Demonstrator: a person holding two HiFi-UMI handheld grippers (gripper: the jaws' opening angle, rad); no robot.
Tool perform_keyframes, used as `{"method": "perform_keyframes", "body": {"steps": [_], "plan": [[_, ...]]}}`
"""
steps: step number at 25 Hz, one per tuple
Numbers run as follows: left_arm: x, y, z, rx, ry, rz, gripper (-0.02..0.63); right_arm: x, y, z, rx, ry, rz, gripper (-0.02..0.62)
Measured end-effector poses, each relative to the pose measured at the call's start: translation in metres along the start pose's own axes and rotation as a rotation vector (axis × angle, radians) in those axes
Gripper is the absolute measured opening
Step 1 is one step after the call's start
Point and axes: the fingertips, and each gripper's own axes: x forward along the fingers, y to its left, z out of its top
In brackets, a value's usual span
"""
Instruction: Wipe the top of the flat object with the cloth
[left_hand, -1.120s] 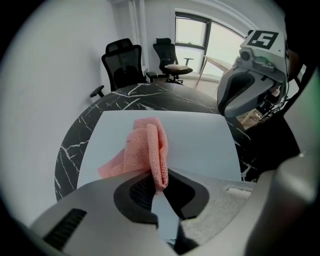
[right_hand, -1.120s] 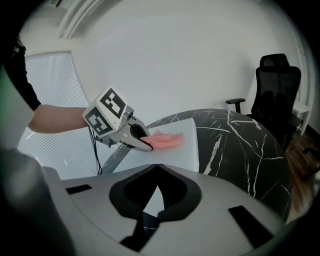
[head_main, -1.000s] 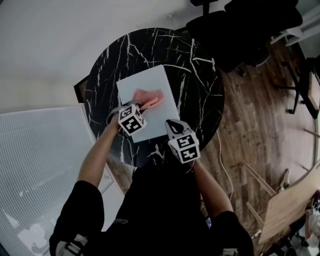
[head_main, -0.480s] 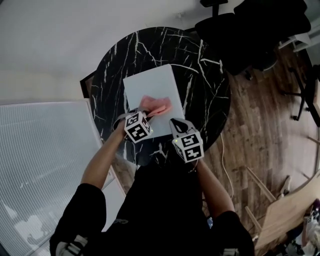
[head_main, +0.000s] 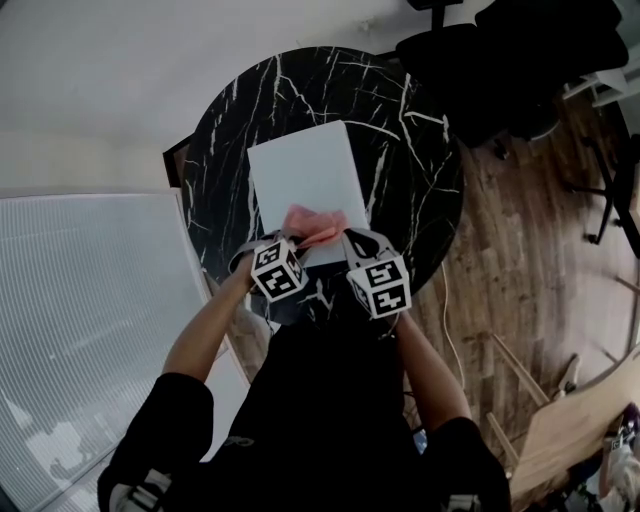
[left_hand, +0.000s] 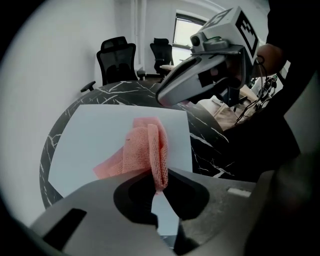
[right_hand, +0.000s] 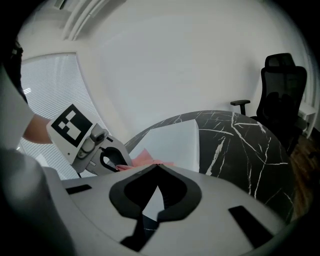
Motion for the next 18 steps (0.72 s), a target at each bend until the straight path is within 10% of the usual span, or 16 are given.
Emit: {"method": "perform_keyframes", "body": {"steps": [18], "plan": [[0.001,-0.047,-0.003,-0.057,-0.003,-0.034,0.021,-0.008,-0.004,-0.004,0.016,0.001,0.008,-0.005]]}}
